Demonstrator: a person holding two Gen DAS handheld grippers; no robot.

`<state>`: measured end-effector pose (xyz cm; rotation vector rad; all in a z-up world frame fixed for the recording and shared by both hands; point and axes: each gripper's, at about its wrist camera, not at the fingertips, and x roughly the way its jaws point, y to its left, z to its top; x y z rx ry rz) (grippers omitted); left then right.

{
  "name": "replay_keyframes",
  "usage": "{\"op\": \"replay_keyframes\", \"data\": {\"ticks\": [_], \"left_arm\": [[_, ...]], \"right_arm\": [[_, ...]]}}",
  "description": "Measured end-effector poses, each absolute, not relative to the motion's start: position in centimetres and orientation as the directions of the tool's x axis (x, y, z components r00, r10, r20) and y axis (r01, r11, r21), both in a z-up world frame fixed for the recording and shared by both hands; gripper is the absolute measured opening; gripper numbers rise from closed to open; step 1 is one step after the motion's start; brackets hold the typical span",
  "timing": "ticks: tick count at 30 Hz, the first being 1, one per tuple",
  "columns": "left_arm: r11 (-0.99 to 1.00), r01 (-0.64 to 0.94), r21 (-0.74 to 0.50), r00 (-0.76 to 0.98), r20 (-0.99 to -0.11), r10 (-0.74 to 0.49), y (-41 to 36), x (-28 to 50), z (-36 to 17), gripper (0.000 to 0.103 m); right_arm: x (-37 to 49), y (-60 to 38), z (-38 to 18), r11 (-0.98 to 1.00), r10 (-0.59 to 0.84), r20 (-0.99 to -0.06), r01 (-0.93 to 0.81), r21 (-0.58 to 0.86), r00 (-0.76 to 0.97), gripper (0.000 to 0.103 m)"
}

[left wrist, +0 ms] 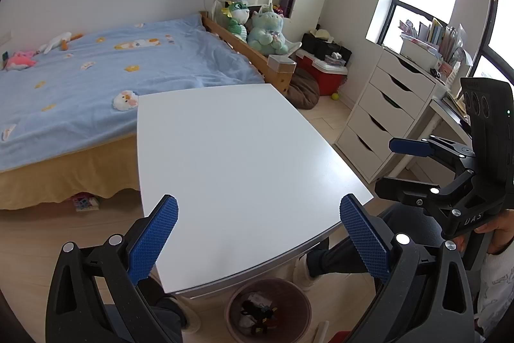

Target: Collect trash

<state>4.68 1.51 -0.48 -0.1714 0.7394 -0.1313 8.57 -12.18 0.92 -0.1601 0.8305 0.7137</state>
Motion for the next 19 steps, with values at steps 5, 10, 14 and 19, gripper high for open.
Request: {"op": "replay_keyframes", "data": {"ticks": [5,10,14,19], "left_arm": [[0.978,0.058,-0.201,0.732,-0.658,-0.178,1.46,4.76,-0.52,0.097],[0.978,0.059,-0.200,0.732,-0.658,-0.179,1.46,4.75,-0.51,0.097],[0.979,0.065,-0.193,0.735,-0.654,-0.177,1.27,4.73,-0.52,0.097],[0.982,0.055,-0.180,0.743,-0.650,-0.161,1.31,4.57,-0.46,0.097]], "right_arm": [[8.57,-12.16,0.94,0.759,0.517,-0.723,-0.637,0.138,0.459,0.100],[8.59,-12.17,0.96,0.759,0.516,-0.723,-0.636,0.138,0.459,0.100],[8.59,-12.14,0.98,0.759,0.516,-0.723,-0.637,0.138,0.459,0.100],[8.64,-12.13,0.95,0.759,0.515,-0.725,-0.636,0.138,0.457,0.100]]}}
